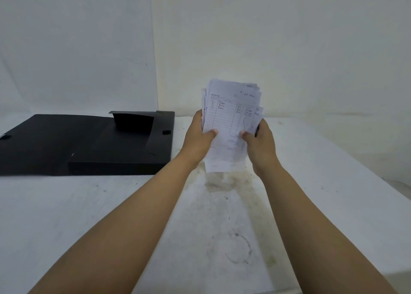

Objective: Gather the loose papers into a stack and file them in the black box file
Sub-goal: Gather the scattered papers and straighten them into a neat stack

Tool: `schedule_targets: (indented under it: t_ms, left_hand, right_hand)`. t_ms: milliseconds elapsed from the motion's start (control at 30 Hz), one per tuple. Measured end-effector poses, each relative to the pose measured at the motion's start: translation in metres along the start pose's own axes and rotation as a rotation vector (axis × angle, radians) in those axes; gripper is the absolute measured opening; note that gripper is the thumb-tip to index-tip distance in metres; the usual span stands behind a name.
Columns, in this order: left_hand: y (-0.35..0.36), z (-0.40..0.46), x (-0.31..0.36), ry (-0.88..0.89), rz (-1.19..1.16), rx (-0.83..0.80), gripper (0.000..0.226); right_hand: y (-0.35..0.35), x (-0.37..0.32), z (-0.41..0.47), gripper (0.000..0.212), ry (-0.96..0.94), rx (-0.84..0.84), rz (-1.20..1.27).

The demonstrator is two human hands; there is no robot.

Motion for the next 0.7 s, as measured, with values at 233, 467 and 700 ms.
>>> schedule_targets:
  t_ms: [233, 467, 700]
  left_hand:
    - [0.002, -0.003, -0.014, -0.056, 0.068, 0.030, 0.057]
    - [0.005, 0.006, -0.010, -0.183, -0.007, 0.024, 0.035]
    - [-0.001, 0.016, -0.008, -0.073, 0.028, 0.073, 0.037]
  right_hand:
    - [0.007, 0.023, -0.006, 0.039, -0.004, 0.024, 0.000]
    - [0.006, 0.020, 0.009, 0.043, 0.081, -0.003, -0.020]
    - [0.019, 0.024, 0.018, 0.042, 0.095, 0.004, 0.034]
Point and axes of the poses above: each hand's wrist, its own z-axis towards the middle knuckle, its own y-axis out of the palm, x = y × z, the point moved 1 cm from there along z, towards the middle knuckle, and after that the axes turned 1 degree about -x, right-handed, at the moved point
